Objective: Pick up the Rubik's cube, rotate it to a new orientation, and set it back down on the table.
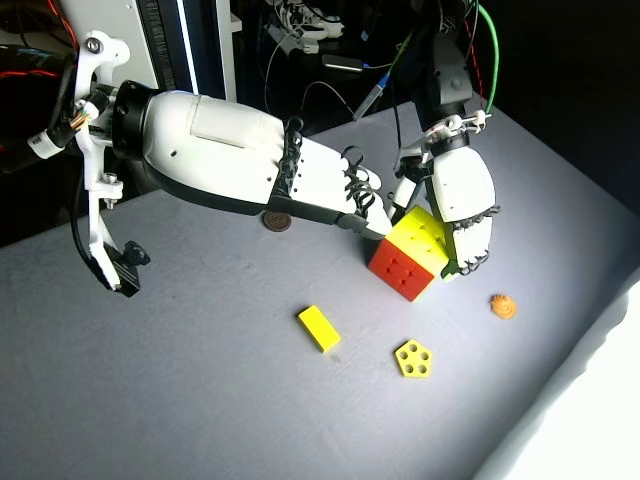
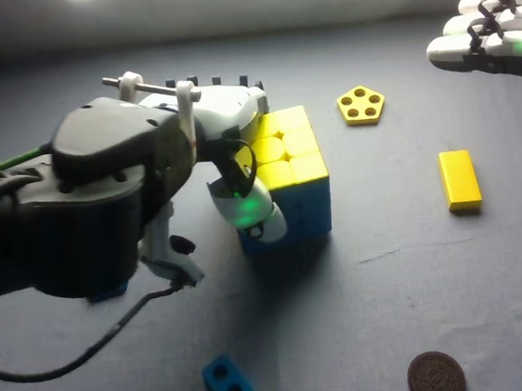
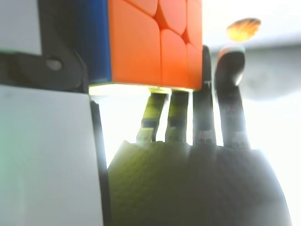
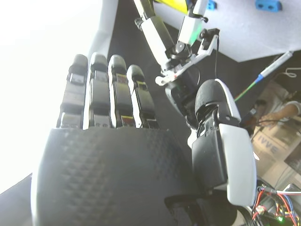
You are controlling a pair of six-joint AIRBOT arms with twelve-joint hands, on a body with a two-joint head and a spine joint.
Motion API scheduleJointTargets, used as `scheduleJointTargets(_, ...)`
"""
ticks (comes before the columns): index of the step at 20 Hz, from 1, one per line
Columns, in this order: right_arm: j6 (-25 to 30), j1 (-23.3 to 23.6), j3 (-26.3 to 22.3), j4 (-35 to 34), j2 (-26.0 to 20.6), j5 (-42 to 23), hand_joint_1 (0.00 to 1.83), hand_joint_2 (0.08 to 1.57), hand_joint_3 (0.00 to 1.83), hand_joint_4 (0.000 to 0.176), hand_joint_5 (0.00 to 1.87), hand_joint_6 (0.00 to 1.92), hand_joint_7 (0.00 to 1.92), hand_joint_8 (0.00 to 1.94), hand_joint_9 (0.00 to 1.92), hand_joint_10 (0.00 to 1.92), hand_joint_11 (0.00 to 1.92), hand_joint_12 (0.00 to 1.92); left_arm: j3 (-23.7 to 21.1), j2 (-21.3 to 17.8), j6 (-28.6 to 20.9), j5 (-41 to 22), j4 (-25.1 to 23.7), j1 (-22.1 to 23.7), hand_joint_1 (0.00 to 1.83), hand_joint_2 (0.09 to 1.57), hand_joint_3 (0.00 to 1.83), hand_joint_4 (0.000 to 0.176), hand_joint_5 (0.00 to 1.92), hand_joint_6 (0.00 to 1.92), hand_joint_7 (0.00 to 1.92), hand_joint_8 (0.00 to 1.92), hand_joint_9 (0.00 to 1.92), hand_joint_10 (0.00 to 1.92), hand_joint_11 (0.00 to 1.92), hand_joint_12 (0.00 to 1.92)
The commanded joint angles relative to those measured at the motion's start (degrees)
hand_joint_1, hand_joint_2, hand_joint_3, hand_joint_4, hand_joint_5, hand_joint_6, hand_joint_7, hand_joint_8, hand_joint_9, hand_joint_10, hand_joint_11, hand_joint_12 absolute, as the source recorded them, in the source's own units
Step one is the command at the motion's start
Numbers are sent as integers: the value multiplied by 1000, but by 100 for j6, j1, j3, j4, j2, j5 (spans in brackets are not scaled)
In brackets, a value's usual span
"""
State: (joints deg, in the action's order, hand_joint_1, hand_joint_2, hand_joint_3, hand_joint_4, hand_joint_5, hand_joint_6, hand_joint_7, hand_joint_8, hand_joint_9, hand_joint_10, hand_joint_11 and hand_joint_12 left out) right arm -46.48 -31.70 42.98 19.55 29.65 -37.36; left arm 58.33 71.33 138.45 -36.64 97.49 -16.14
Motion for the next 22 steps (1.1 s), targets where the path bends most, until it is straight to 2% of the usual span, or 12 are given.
scheduleJointTargets(1, -9, 42, -3, -246, -52, -677, 156, 1247, 2, 0, 88, 2, 164, 2, 155, 2, 0, 273, -54, -102, 32, 111, -291, 171, 1025, 1392, 17, 0, 502, 1650, 434, 1898, 301, 1921, 308, 1921)
scheduleJointTargets(2, -9, 41, -3, -249, -58, -719, 154, 1249, 2, 0, 80, 0, 153, 1, 143, 1, 0, 287, -120, -181, 78, 127, -254, 246, 1014, 1360, 2, 0, 542, 1643, 252, 1916, 282, 1921, 297, 1921)
scheduleJointTargets(3, 3, 36, -3, -249, -66, -758, 142, 1252, 2, 0, 78, 0, 158, 2, 144, 2, 0, 322, -190, -270, 136, 146, -208, 334, 1019, 1401, 9, 0, 495, 1664, 427, 1897, 285, 1921, 294, 1921)
scheduleJointTargets(6, 190, 19, -5, -249, -141, -800, 135, 1251, 0, 0, 76, 11, 163, 9, 160, 7, 0, 557, -341, -533, 566, 478, 207, 652, 1041, 1401, 2, 0, 522, 1598, 472, 1900, 302, 1921, 330, 1921)
scheduleJointTargets(9, 276, 23, -6, -247, -169, -825, 111, 1245, 0, 0, 116, 17, 221, 13, 218, 23, 0, 822, -607, -755, 567, 628, 335, 840, 1026, 1340, 0, 0, 576, 1609, 217, 1921, 301, 1921, 321, 1921)
scheduleJointTargets(10, 285, 27, -6, -245, -169, -828, 124, 1243, 0, 0, 147, 27, 262, 24, 242, 31, 0, 846, -713, -819, 567, 650, 414, 872, 1030, 1391, 4, 0, 517, 1635, 425, 1892, 299, 1921, 318, 1921)
scheduleJointTargets(12, 318, 45, -6, -217, -168, -825, 121, 1240, 0, 0, 203, 36, 344, 29, 340, 65, 0, 988, -868, -902, 566, 710, 491, 916, 1038, 1400, 3, 0, 532, 1615, 461, 1893, 308, 1921, 336, 1921)
scheduleJointTargets(13, 348, 63, -12, -205, -166, -815, 136, 1229, 0, 0, 252, 48, 404, 39, 437, 114, 0, 1157, -925, -933, 566, 769, 493, 944, 1028, 1353, 0, 0, 567, 1610, 265, 1915, 306, 1921, 344, 1921)
scheduleJointTargets(15, 362, 132, -22, -202, -161, -769, 106, 1228, 0, 0, 286, 12, 541, 10, 423, 721, 0, 1542, -1007, -977, 567, 819, 502, 978, 1025, 1402, 4, 0, 503, 1666, 470, 1862, 296, 1921, 333, 1921)
scheduleJointTargets(17, 439, 171, -19, -202, -161, -721, 166, 1220, 0, 0, 240, 1, 731, 102, 463, 1243, 99, 1801, -1048, -992, 597, 828, 501, 1025, 1028, 1356, 0, 0, 557, 1624, 272, 1912, 293, 1921, 327, 1921)
scheduleJointTargets(19, 918, 229, 37, 161, -169, -734, 210, 1191, 0, 0, 198, 0, 675, 458, 446, 1473, 215, 1908, -1056, -990, 789, 832, 502, 1134, 1026, 1331, 0, 0, 591, 1588, 231, 1921, 288, 1921, 323, 1921)
scheduleJointTargets(22, 1371, 240, 82, 632, -175, -906, 135, 1204, 3, 0, 105, 0, 454, 1018, 357, 1646, 253, 1921, -1064, -988, 932, 843, 502, 1198, 1041, 1392, 4, 0, 527, 1618, 485, 1860, 301, 1921, 333, 1921)
